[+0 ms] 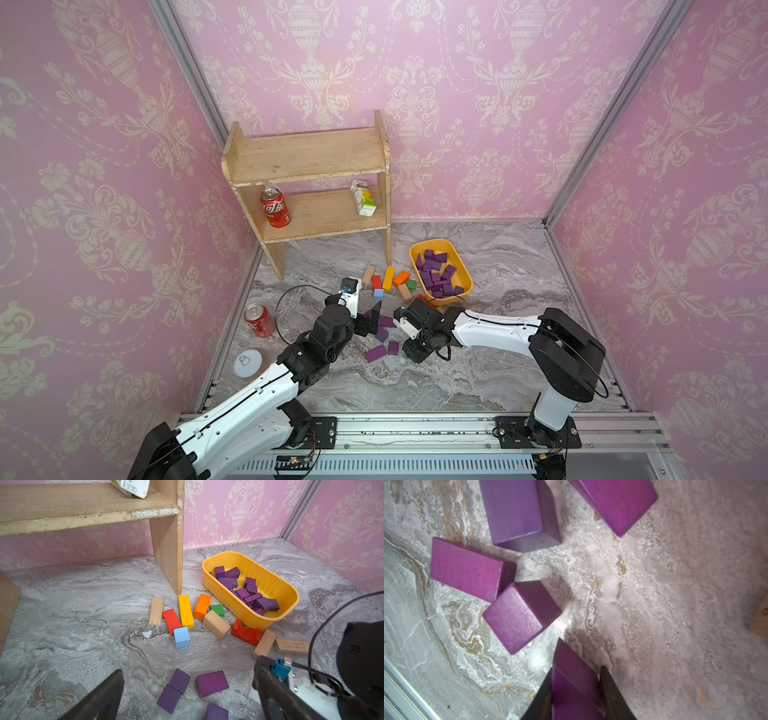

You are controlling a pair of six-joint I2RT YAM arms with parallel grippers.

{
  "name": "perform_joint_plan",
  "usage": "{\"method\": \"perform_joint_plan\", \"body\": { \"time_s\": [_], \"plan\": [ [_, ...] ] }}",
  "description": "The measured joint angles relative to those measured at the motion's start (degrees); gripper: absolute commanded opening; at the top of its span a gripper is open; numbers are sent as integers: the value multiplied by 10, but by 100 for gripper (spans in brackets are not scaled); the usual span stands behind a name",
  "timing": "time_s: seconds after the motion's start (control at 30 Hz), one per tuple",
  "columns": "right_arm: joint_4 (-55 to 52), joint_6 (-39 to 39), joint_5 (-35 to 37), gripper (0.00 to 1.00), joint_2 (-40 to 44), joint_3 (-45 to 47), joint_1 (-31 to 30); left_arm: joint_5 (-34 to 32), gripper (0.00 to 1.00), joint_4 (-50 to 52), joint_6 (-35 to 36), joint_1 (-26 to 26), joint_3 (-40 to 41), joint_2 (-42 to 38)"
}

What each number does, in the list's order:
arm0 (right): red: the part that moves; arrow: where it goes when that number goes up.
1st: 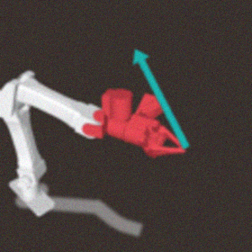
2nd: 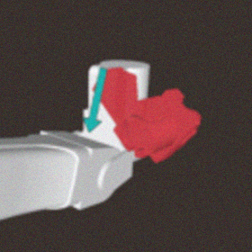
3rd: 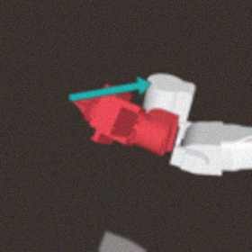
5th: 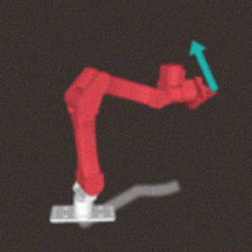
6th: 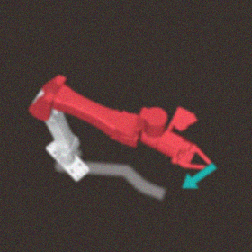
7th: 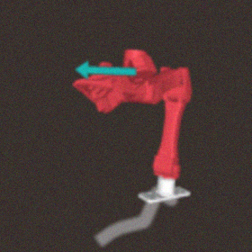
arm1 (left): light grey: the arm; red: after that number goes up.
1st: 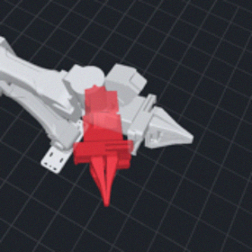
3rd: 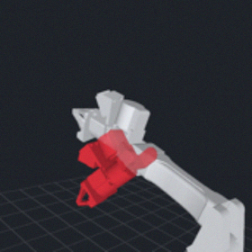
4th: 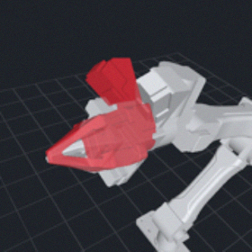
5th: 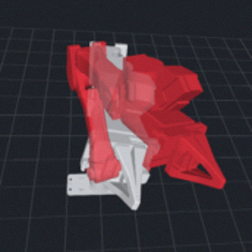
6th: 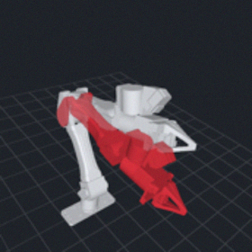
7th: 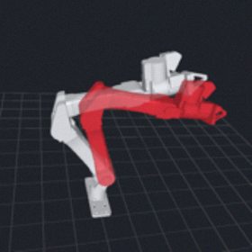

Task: Pick purple bricks into the storage bin
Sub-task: Pick up the building block from the center of the board, then place the building block in the storage box.

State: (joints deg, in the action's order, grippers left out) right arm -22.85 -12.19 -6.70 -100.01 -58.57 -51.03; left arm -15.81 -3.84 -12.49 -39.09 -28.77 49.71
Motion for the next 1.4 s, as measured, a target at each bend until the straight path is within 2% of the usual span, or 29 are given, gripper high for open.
{"method": "perform_joint_plan", "body": {
  "time_s": [0.37, 0.67, 0.9, 1.4],
  "plan": [
    [-1, 6, -20, 25, 63, -36, 68, 0, 99, 0, 0, 8, 0, 0],
    [-6, 20, -36, 26, 72, -119, 176, 0, 99, -1, 1, 15, 0, 13],
    [-4, 20, -33, 26, 29, -174, 243, 5, 99, -7, 7, 19, -8, 35],
    [-37, 42, 37, 27, -118, -250, 315, 21, 99, -9, 11, 23, -51, 104]
  ]
}}
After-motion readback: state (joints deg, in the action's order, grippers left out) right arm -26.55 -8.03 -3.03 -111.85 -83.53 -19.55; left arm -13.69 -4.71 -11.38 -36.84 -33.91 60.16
